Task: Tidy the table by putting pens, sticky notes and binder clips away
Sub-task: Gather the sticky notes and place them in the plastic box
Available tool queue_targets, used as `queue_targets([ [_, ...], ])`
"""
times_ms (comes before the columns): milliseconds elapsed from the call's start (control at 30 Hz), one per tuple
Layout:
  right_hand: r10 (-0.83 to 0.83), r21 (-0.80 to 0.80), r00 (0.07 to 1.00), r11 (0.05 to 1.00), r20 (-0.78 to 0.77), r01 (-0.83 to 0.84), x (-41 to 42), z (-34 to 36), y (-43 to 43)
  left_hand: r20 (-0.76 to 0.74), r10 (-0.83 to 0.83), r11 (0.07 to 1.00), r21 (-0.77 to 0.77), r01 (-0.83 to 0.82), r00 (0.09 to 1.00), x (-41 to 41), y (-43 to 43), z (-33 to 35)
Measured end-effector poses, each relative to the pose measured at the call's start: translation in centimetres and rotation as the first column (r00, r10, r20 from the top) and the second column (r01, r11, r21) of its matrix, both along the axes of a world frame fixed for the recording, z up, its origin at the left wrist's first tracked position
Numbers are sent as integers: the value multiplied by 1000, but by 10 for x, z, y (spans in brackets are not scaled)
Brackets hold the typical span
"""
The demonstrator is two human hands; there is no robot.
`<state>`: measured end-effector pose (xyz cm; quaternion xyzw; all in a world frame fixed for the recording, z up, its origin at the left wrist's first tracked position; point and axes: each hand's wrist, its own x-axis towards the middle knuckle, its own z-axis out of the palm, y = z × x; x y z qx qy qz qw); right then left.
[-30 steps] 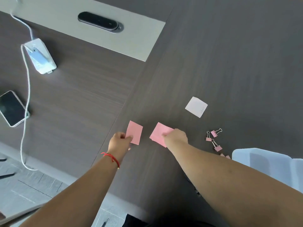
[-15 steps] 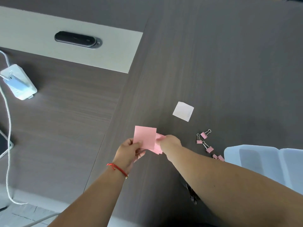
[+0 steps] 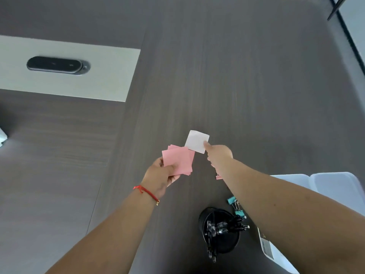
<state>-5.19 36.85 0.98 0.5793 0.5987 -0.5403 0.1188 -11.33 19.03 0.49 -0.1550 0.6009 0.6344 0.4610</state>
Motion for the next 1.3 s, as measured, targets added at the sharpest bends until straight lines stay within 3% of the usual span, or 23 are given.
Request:
queue_targets([
  [67,69,150,985,984,159,-93,-5,-14,5,67,9,999,32,-11,998,2,3,2],
  [200,65,290,953,944,296,-154,-31,-22,-7,164,92,993,54,-102,982,6,-1,5],
  [367,150,231,924,943,351,-240,-43,-42,-7,127,102,992,57,-110,987,6,-17,8],
  [467,233,202,941,937,245,-284,-41,-33,-4,93,106,992,64,-112,990,3,-21,10],
  [567,53,17,979,999,-199,-50,-26,3,-8,54,104,993,47,-107,993,1,-20,12],
  [633,166,-121,908,966,-386,-228,-7,31,-15,45,93,994,46,-95,995,1,-16,16],
  [700,355,-138,847,889,-396,-437,12,46,-19,49,37,997,70,-41,998,6,-11,23],
  [767,566,-16,787,809,-247,-587,30,54,-22,58,-70,992,104,64,996,15,-4,33],
  [833,659,70,741,751,-128,-656,47,57,-22,49,-184,978,113,177,982,28,1,41],
  [967,652,165,757,751,-32,-639,77,66,-16,-160,-394,918,-15,397,905,58,16,53],
  [1100,578,316,816,773,8,-550,107,77,-6,-170,-381,923,-22,383,909,83,37,65],
  [1300,322,183,921,941,-220,-285,174,88,26,-147,-453,880,86,467,880,115,74,83],
])
